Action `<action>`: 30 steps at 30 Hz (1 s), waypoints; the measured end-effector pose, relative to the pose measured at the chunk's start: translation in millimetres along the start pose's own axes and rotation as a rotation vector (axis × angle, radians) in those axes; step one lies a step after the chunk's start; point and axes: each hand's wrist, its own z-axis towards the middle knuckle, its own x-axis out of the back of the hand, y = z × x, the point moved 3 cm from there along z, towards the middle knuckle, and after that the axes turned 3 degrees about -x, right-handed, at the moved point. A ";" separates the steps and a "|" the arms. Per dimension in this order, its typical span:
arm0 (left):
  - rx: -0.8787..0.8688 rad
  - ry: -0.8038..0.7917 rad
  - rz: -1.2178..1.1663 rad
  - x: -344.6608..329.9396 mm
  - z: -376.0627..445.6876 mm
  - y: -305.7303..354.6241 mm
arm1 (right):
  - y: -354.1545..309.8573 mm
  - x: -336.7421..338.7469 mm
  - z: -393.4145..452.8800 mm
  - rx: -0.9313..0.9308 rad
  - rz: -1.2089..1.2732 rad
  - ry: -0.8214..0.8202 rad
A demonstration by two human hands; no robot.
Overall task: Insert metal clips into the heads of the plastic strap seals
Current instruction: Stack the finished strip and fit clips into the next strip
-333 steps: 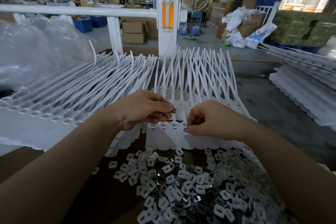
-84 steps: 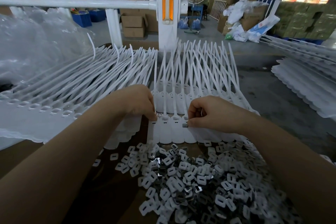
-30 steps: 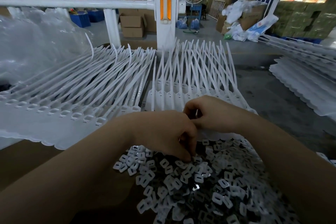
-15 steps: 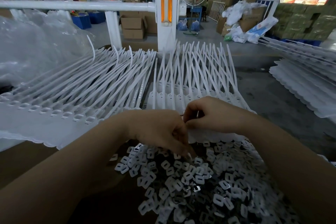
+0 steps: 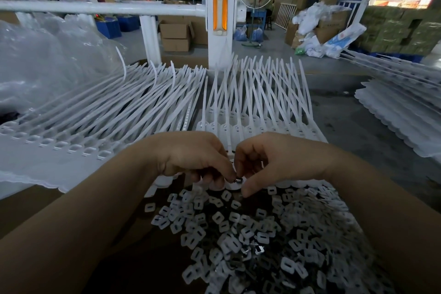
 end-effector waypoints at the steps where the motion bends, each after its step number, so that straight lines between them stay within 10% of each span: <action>1: 0.011 0.003 -0.014 -0.4 -0.1 -0.1 | -1.2 -1.1 1.4 -0.005 -0.032 0.024; 17: -0.036 -0.125 0.061 -2.3 -6.9 1.0 | 1.4 -4.5 -3.3 -0.056 0.038 -0.076; 30: -0.105 0.043 -0.114 17.0 -5.3 0.1 | 4.1 9.1 -4.5 -0.054 0.180 0.176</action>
